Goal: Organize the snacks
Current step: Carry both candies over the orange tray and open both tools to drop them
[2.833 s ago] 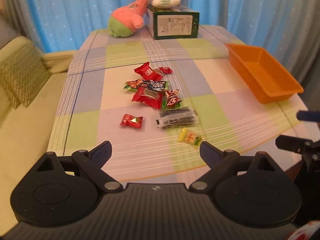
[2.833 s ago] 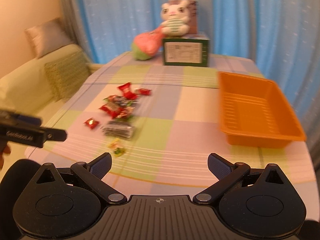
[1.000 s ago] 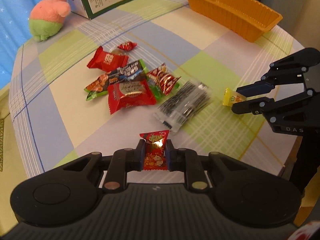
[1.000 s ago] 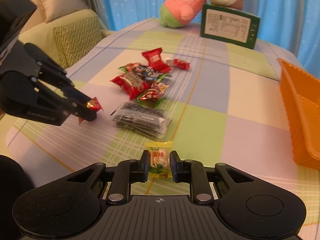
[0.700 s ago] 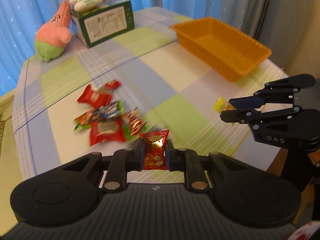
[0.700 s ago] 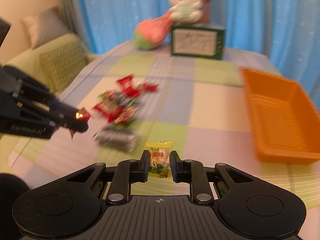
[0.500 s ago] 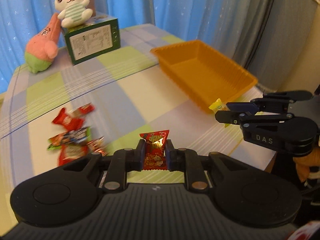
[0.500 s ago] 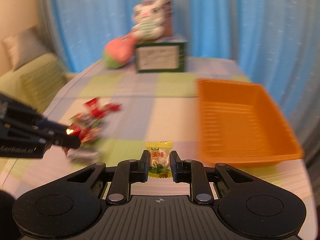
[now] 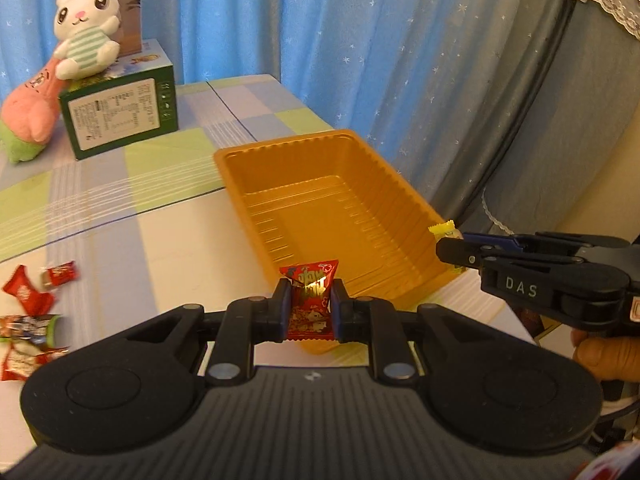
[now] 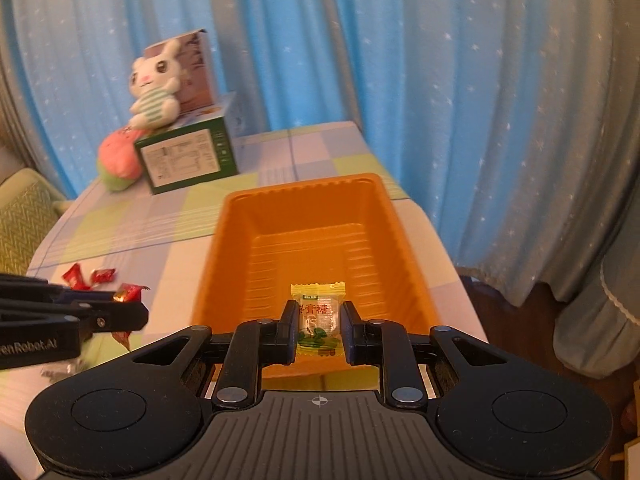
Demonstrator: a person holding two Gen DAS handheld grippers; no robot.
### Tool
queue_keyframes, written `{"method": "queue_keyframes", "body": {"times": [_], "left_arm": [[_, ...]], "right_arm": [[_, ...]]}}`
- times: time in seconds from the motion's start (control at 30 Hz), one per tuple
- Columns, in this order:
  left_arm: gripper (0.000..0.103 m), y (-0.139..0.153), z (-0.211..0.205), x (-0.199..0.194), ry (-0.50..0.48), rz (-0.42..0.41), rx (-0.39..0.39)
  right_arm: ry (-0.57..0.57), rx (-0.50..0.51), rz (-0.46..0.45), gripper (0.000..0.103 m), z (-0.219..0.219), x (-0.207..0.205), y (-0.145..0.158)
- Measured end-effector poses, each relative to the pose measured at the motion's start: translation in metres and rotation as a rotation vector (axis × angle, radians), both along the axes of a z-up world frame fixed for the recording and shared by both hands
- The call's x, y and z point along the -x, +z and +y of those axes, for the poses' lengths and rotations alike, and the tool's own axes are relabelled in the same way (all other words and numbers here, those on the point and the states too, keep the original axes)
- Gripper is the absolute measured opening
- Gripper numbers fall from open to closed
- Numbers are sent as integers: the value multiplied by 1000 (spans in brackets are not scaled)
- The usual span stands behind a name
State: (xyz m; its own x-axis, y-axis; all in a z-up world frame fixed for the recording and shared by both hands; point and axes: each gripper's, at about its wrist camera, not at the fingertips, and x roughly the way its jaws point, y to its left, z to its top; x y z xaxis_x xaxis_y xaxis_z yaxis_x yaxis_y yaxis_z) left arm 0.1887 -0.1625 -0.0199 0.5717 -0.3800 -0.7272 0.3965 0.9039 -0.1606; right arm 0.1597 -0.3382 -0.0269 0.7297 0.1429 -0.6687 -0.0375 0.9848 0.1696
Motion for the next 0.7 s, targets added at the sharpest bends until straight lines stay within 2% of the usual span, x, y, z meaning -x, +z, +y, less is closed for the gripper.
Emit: {"method": "queue_keyframes", "body": {"times": [0.27,0.57,0.7], "left_arm": [[18,-19,-29,-23,21,26,15],[18,-32,-41,-39,32,31,8],[20,-38,-41,-46,41,32,46]], "right_arm": [[0,-32,24,22,-23,-27,-9],[-14,-48,42,22,-32,-45,-19],[-21,-56,52,22,-36,-50,-23]]}}
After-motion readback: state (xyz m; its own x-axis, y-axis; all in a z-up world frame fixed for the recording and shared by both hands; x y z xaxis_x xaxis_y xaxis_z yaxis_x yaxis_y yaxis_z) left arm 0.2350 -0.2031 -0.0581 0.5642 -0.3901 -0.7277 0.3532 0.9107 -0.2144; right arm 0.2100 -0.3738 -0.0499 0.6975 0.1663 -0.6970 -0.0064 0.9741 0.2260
